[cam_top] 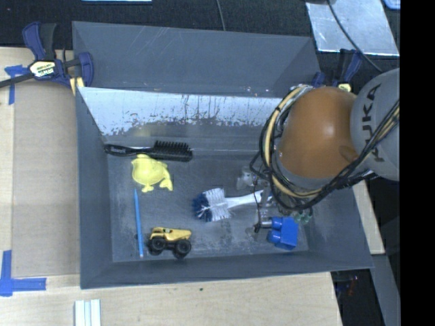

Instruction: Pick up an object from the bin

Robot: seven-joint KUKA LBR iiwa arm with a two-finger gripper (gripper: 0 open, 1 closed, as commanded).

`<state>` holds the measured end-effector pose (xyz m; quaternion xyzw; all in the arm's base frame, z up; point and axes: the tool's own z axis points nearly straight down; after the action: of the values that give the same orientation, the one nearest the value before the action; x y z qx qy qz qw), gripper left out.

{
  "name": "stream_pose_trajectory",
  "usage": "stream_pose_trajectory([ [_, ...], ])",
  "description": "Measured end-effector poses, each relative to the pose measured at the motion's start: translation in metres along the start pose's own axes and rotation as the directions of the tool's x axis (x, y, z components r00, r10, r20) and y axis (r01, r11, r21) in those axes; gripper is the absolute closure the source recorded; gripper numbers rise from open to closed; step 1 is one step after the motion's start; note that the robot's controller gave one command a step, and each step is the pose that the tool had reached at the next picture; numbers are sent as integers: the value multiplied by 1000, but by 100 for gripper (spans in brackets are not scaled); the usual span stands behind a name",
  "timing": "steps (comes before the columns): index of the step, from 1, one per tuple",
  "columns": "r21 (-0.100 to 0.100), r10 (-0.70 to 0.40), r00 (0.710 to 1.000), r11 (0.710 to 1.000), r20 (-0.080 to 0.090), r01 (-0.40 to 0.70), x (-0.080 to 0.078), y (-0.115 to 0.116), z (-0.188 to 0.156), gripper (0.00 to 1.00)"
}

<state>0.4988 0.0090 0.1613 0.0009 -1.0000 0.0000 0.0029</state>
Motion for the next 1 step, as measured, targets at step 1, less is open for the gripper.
stream_pose_trajectory([
  [1,0,0,1000,1000,9,0,-2,0,-5,0],
])
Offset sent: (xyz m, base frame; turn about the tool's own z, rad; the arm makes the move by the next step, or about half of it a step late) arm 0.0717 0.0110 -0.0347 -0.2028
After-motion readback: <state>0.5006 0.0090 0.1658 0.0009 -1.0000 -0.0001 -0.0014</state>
